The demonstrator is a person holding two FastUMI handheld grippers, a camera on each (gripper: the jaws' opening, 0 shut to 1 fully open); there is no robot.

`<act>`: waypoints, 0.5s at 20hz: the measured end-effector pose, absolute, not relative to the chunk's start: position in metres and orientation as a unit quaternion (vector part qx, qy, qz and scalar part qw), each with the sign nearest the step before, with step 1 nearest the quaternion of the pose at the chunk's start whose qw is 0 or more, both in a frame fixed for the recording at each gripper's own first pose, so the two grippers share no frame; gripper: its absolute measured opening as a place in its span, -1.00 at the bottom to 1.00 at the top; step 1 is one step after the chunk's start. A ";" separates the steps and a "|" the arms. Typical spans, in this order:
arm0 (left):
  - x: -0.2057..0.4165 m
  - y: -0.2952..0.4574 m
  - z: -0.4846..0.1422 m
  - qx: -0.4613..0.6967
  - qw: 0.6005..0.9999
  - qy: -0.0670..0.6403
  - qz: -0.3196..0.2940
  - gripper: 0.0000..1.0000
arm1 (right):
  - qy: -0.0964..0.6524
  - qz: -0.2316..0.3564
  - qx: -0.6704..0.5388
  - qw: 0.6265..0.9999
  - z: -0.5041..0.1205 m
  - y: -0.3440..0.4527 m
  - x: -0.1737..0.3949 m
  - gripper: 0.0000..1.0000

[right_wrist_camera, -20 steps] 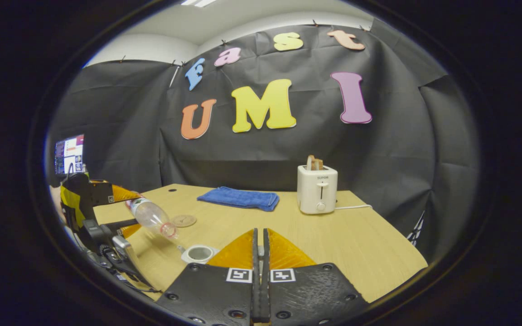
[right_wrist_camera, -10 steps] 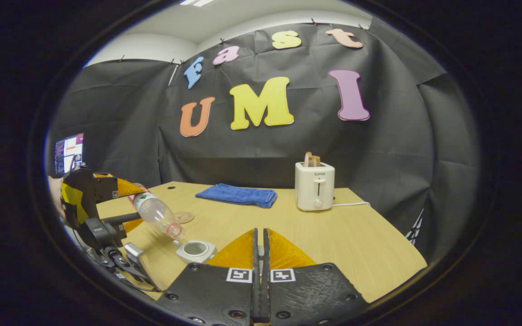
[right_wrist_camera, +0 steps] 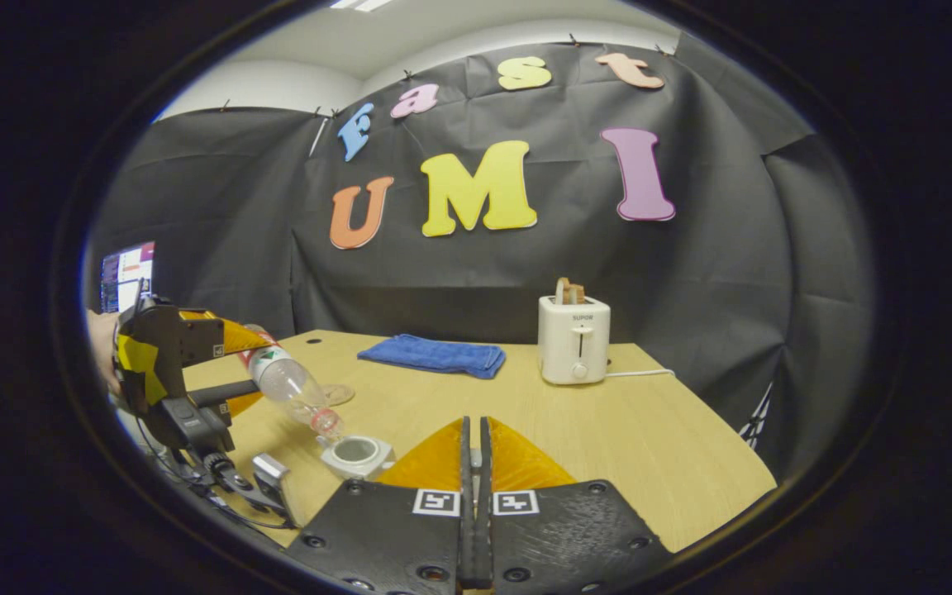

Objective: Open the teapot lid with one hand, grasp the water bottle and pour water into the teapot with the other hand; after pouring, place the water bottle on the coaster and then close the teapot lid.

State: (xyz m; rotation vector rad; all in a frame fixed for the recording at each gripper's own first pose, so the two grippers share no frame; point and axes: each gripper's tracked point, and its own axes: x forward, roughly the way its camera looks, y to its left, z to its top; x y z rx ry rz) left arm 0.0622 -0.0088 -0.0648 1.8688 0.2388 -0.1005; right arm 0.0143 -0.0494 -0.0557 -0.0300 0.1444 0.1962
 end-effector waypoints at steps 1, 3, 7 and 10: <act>0.063 -0.010 -0.062 0.804 0.586 0.099 -0.040 0.41 | 0.072 0.098 -0.015 0.992 -0.056 -0.051 0.015 -1.00; 0.060 -0.012 -0.060 0.805 0.584 0.096 -0.037 0.40 | 0.073 0.097 -0.012 0.992 -0.057 -0.053 0.014 -1.00; 0.064 -0.020 -0.052 0.819 0.568 0.083 -0.029 0.41 | 0.072 0.096 -0.011 0.993 -0.057 -0.056 0.014 -1.00; 0.063 -0.020 -0.049 0.819 0.567 0.080 -0.027 0.40 | 0.072 0.095 -0.010 0.993 -0.058 -0.058 0.013 -1.00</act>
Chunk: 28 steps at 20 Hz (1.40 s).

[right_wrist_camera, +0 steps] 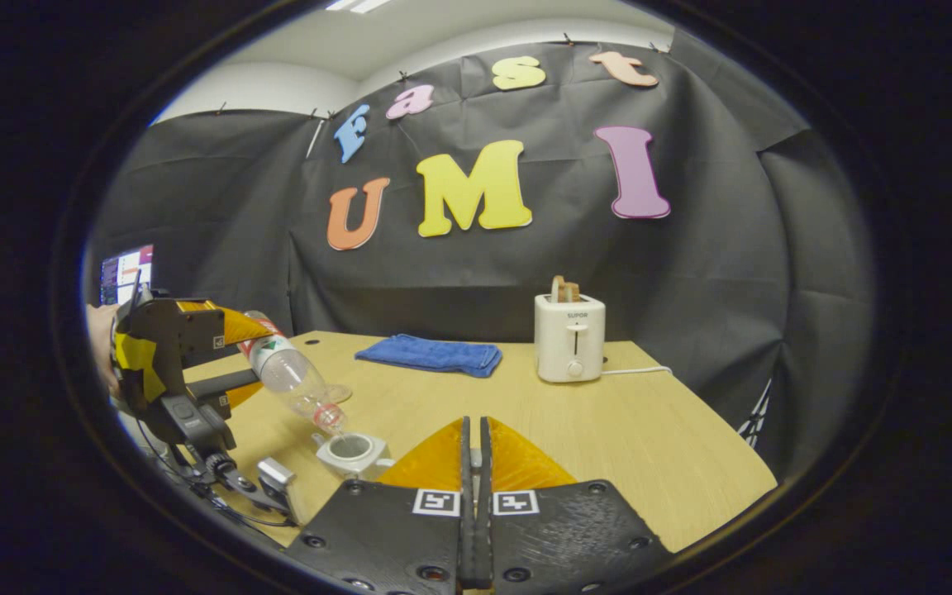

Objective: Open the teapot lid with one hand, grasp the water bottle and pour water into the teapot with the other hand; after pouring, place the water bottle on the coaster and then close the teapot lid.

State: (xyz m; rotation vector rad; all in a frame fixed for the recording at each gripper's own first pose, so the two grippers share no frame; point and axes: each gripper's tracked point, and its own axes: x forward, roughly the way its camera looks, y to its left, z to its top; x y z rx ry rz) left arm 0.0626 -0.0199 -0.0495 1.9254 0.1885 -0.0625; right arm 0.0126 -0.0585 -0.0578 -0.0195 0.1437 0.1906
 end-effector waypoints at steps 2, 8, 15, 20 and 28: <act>0.063 -0.022 -0.048 0.821 0.564 0.079 -0.026 0.40 | 0.071 0.094 -0.009 0.993 -0.058 -0.059 0.012 -1.00; 0.064 -0.024 -0.040 0.830 0.554 0.070 -0.013 0.40 | 0.069 0.094 -0.009 0.993 -0.057 -0.061 0.012 -1.00; 0.070 -0.025 -0.031 0.844 0.533 0.057 -0.001 0.40 | 0.069 0.094 -0.007 0.993 -0.057 -0.062 0.011 -1.00; 0.069 -0.027 -0.027 0.852 0.522 0.050 0.005 0.39 | 0.070 0.093 -0.003 0.993 -0.058 -0.065 0.009 -1.00; 0.070 -0.025 -0.030 0.853 0.519 0.053 0.005 0.40 | 0.071 0.092 -0.001 0.993 -0.059 -0.068 0.008 -1.00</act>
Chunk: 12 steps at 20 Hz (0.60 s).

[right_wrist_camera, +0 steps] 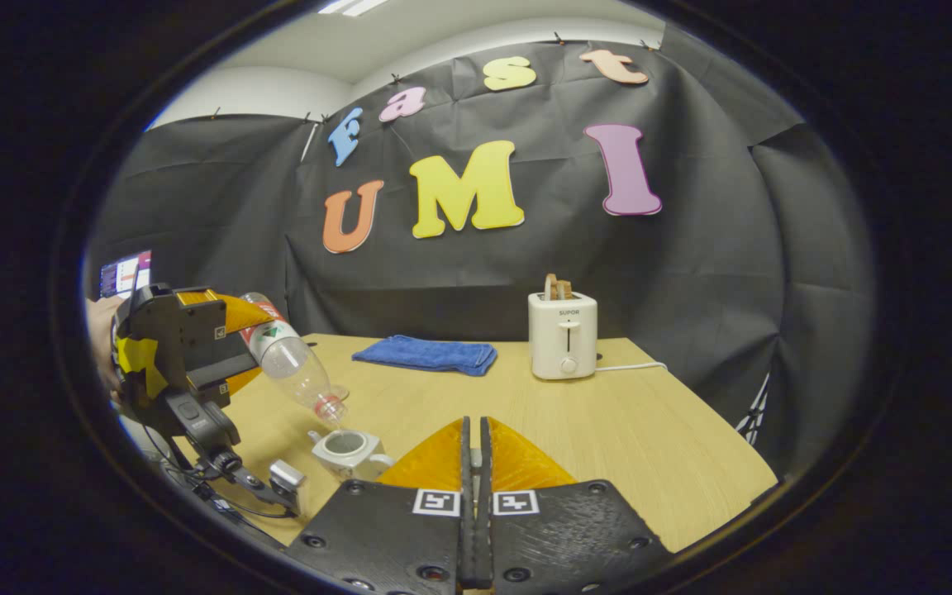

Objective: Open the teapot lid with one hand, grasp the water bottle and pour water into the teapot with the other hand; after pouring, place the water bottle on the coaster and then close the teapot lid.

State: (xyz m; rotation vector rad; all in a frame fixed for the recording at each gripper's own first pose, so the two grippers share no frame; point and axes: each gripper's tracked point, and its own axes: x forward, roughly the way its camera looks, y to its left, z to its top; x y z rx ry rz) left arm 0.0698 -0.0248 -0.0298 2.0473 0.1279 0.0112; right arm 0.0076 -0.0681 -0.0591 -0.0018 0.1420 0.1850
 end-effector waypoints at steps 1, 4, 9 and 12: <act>0.069 -0.024 -0.030 0.853 0.519 0.053 0.005 0.40 | 0.071 0.093 -0.001 0.993 -0.058 -0.068 0.007 -1.00; 0.072 -0.024 -0.029 0.853 0.519 0.055 0.005 0.40 | 0.071 0.095 -0.002 0.993 -0.059 -0.066 0.008 -1.00; 0.071 -0.022 -0.029 0.855 0.516 0.057 0.004 0.41 | 0.070 0.095 -0.003 0.993 -0.058 -0.066 0.007 -1.00; 0.072 -0.022 -0.030 0.855 0.516 0.057 0.003 0.41 | 0.070 0.094 -0.004 0.993 -0.059 -0.066 0.008 -1.00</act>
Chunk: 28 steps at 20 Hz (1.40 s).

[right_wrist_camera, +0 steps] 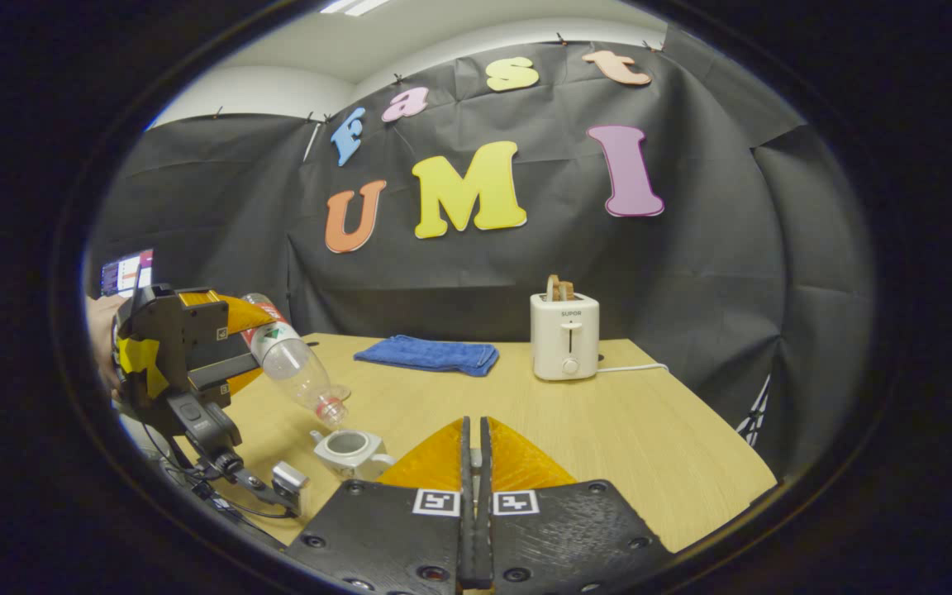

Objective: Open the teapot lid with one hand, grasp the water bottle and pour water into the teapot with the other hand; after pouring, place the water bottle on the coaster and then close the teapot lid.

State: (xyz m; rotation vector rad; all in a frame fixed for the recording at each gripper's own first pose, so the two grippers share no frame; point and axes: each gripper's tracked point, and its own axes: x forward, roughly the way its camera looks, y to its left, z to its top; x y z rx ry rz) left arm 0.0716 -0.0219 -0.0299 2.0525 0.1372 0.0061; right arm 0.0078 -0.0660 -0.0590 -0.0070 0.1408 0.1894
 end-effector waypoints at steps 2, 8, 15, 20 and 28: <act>0.072 -0.022 -0.029 0.854 0.517 0.054 0.001 0.41 | 0.070 0.094 -0.003 0.993 -0.058 -0.066 0.008 -1.00; 0.071 -0.022 -0.031 0.799 0.600 0.040 -0.008 0.39 | 0.063 0.092 0.003 0.994 -0.051 -0.066 0.009 -1.00; 0.067 0.002 -0.064 0.591 0.801 0.085 -0.041 0.46 | 0.055 0.087 0.012 0.995 -0.041 -0.064 0.013 -1.00; 0.050 0.016 -0.082 0.320 0.937 0.132 -0.042 0.41 | 0.057 0.089 0.006 0.994 -0.038 -0.053 0.016 -1.00; 0.051 0.015 -0.070 0.043 0.992 0.109 -0.041 0.43 | 0.064 0.112 -0.004 0.992 -0.041 -0.011 0.025 -1.00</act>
